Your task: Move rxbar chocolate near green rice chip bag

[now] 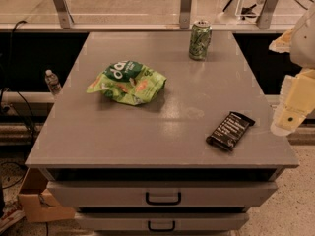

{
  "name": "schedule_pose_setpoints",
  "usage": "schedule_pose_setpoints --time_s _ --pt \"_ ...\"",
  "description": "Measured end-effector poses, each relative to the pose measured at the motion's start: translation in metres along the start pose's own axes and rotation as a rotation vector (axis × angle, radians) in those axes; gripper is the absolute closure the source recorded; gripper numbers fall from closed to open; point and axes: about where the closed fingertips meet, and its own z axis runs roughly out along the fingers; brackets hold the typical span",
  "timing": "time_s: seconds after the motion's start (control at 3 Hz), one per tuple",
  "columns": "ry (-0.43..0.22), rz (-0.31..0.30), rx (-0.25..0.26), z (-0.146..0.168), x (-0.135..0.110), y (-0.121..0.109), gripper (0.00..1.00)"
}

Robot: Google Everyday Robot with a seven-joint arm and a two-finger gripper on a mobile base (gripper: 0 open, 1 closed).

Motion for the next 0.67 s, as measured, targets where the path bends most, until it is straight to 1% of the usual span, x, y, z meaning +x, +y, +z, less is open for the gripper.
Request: schedule_pose_setpoints --time_s 0.33,0.67 --pt "-0.005 -0.005 0.004 0.0 -0.001 -0.001 0.0" --pt "-0.047 -0.067 -0.012 0.012 -0.001 -0.003 0.0"
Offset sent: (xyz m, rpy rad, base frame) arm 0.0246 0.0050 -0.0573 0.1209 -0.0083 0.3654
